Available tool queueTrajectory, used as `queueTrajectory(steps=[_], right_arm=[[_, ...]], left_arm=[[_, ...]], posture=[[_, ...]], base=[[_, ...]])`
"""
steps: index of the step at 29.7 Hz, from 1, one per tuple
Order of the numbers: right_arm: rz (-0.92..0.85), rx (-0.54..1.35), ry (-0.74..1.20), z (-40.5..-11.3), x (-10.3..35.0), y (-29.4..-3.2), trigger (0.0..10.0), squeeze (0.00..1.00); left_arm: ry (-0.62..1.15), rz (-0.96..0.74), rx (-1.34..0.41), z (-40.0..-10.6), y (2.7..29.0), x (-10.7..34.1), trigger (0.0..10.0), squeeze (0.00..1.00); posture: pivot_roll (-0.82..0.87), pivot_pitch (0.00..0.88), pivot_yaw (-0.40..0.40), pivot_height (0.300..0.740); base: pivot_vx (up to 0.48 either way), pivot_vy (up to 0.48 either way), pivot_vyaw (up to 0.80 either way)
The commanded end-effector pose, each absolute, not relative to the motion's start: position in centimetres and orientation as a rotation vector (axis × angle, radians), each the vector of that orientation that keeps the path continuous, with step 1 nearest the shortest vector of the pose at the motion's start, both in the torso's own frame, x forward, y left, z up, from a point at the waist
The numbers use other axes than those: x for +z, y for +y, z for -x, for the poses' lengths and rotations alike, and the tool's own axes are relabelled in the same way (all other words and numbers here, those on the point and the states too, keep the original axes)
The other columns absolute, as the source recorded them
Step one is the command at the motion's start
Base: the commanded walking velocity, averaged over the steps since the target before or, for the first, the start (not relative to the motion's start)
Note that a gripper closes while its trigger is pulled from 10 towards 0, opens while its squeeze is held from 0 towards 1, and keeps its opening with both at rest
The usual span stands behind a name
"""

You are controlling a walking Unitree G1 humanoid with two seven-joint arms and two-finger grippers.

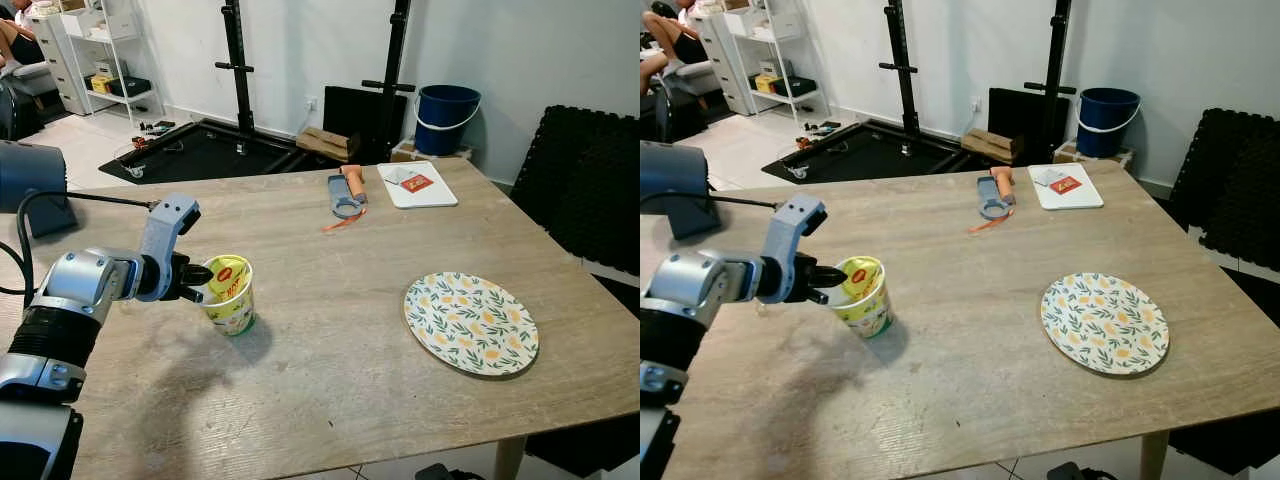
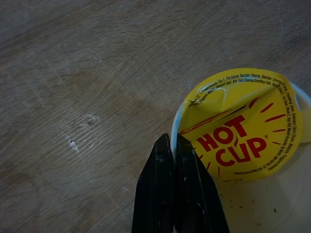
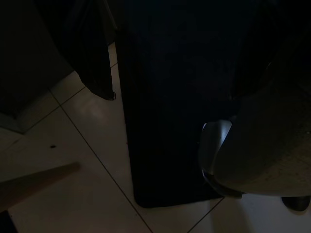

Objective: Restocking fridge

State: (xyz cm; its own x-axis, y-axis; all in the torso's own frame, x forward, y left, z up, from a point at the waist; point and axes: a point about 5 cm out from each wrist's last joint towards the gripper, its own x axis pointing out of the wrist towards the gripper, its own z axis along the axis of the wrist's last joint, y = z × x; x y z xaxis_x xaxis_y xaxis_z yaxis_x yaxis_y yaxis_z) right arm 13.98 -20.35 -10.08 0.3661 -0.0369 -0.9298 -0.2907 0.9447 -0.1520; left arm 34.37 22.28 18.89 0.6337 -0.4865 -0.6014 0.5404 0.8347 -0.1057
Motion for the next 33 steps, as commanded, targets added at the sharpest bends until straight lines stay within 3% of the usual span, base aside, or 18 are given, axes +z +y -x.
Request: queueTrajectory(steps=[1, 5, 7, 8, 9, 10, 33], right_arm=[[0.313, 0.176, 1.202, -13.7, -10.2, -20.2, 10.0, 0.0], [0.313, 0.176, 1.203, -13.6, -10.2, -20.2, 10.0, 0.0], [0.312, 0.177, 1.204, -13.6, -10.2, -20.2, 10.0, 0.0], [0.312, 0.177, 1.204, -13.6, -10.2, -20.2, 10.0, 0.0], [0.312, 0.177, 1.204, -13.6, -10.2, -20.2, 10.0, 0.0], [0.311, 0.177, 1.204, -13.6, -10.2, -20.2, 10.0, 0.0], [0.321, 0.183, 1.207, -13.5, -10.3, -20.2, 10.0, 0.0]], left_arm=[[0.667, -0.067, -0.607, -34.2, 21.7, 18.6, 0.0, 0.0], [0.665, -0.072, -0.639, -34.0, 21.3, 18.5, 0.0, 0.0], [0.612, -0.211, -0.708, -33.5, 20.7, 18.5, 0.0, 0.0], [0.567, -0.294, -0.771, -33.1, 20.2, 18.6, 0.8, 0.0], [0.538, -0.345, -0.815, -32.8, 19.8, 18.6, 0.8, 0.0], [0.53, -0.34, -0.856, -32.4, 19.3, 18.6, 10.0, 0.0], [0.38, -0.435, -1.255, -27.7, 16.2, 20.0, 10.0, 0.0]], posture=[[-0.02, 0.002, 0.025, 0.74], [-0.02, 0.002, 0.025, 0.74], [-0.02, 0.002, 0.025, 0.74], [-0.02, 0.002, 0.025, 0.74], [-0.02, 0.002, 0.025, 0.74], [-0.02, 0.002, 0.025, 0.74], [-0.01, 0.0, 0.024, 0.74]], base=[[0.0, 0.0, 0.0], [0.0, 0.0, 0.0], [0.0, 0.0, 0.0], [0.0, 0.0, 0.0], [0.0, 0.0, 0.0], [0.0, 0.0, 0.0], [-0.021, 0.0, 0.0]])
